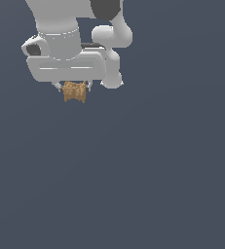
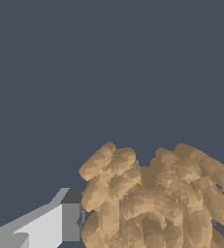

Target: Pick up the object and move it to a goal position.

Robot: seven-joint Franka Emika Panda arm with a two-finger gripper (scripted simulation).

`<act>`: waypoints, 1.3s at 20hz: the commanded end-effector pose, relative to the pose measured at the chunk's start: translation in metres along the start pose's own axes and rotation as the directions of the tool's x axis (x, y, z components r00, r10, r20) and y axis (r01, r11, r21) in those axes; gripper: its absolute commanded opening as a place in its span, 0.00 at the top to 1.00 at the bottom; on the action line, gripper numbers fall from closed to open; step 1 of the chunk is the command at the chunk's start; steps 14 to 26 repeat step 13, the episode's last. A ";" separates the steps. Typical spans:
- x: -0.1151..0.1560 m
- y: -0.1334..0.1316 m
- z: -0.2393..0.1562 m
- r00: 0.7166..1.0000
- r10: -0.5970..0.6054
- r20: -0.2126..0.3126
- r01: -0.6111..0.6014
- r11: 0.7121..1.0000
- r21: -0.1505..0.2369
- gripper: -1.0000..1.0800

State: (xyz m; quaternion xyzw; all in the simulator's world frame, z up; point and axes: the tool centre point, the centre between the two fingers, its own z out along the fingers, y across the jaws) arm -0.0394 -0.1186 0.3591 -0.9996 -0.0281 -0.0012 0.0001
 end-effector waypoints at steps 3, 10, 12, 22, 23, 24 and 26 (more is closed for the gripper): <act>-0.004 0.006 -0.031 1.000 0.000 0.002 0.000 1.000 0.000 1.00; -0.007 0.012 -0.055 1.000 0.000 0.002 0.000 1.000 0.000 1.00; -0.007 0.012 -0.057 1.000 0.000 0.002 0.000 1.000 0.000 1.00; -0.007 0.013 -0.058 1.000 0.000 0.002 0.000 1.000 0.000 1.00; -0.007 0.013 -0.058 1.000 0.000 0.002 0.000 1.000 0.000 1.00; -0.007 0.013 -0.058 1.000 0.000 0.002 0.000 1.000 0.000 1.00; -0.007 0.013 -0.058 1.000 0.000 0.002 0.000 1.000 0.000 1.00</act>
